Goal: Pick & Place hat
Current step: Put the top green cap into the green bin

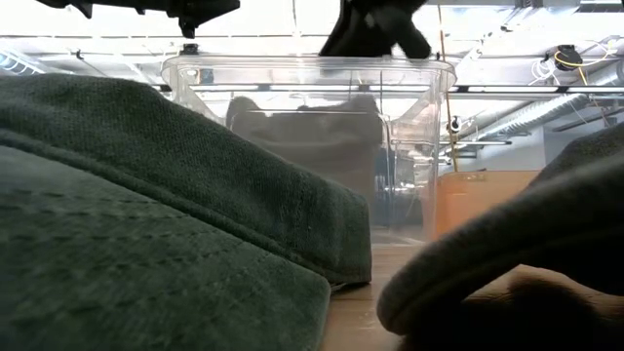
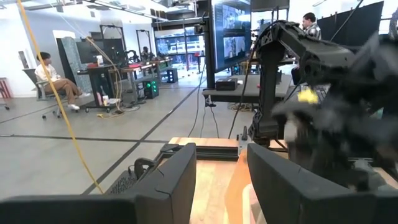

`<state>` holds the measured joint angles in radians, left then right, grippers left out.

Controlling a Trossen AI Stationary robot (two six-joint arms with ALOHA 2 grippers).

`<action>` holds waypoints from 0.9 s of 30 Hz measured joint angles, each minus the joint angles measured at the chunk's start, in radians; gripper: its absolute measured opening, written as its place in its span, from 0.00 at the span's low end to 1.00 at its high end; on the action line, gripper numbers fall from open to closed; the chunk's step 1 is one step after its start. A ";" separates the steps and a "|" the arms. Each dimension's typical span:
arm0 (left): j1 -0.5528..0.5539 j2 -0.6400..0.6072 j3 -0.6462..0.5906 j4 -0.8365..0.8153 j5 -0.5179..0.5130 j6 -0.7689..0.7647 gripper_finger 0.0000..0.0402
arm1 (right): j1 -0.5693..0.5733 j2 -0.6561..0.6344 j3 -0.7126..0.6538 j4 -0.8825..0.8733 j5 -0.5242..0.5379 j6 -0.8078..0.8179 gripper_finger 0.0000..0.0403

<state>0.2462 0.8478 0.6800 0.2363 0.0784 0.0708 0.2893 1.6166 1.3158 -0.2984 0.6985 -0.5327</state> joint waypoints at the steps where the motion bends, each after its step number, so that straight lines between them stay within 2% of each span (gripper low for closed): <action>1: 0.000 0.000 0.000 0.000 0.000 0.000 0.39 | 0.001 -0.021 0.000 0.000 0.010 0.016 0.28; 8: 0.000 0.000 0.000 0.000 0.000 0.000 0.39 | -0.010 -0.195 0.000 -0.001 0.013 0.254 0.32; 14: 0.000 0.000 0.000 0.000 0.000 0.008 0.39 | -0.054 -0.318 -0.024 -0.136 0.013 0.524 0.31; 21: 0.000 0.001 0.000 0.000 -0.001 0.037 0.39 | -0.182 -0.442 -0.232 -0.119 0.011 0.677 0.31; 27: 0.000 0.003 0.000 -0.001 -0.040 0.048 0.39 | -0.292 -0.533 -0.446 0.087 0.000 0.652 0.31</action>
<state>0.2462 0.8511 0.6800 0.2348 0.0386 0.1187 -0.0029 1.0839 0.8698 -0.2117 0.6981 0.1192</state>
